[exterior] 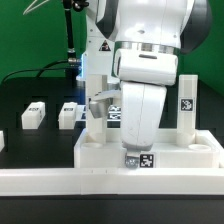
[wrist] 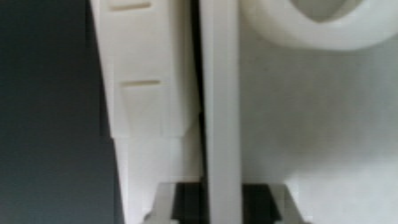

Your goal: Assemble desk

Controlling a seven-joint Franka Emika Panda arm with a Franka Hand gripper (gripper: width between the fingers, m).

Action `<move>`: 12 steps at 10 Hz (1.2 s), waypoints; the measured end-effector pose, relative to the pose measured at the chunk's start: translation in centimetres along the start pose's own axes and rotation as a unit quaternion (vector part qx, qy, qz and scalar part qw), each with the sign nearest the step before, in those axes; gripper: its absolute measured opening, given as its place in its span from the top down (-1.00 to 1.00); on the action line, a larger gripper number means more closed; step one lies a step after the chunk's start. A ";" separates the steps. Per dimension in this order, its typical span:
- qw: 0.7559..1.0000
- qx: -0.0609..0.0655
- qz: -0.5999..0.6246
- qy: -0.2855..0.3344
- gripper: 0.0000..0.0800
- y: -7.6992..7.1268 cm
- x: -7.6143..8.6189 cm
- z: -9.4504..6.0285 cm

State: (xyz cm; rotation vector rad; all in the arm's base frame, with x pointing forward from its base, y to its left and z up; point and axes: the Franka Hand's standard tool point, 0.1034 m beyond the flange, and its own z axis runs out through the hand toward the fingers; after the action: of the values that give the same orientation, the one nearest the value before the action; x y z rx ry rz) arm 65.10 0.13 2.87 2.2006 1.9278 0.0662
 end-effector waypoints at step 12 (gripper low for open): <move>1.000 0.002 0.003 -0.001 -0.62 -0.1 -0.4 0.1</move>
Offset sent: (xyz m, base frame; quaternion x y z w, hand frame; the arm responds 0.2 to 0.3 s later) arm 0.0000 0.0000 0.0000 0.0000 0.0000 0.0000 1.0000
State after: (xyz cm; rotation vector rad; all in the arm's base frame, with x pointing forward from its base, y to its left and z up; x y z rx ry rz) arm 64.98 -0.29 2.78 2.2088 1.9223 0.0599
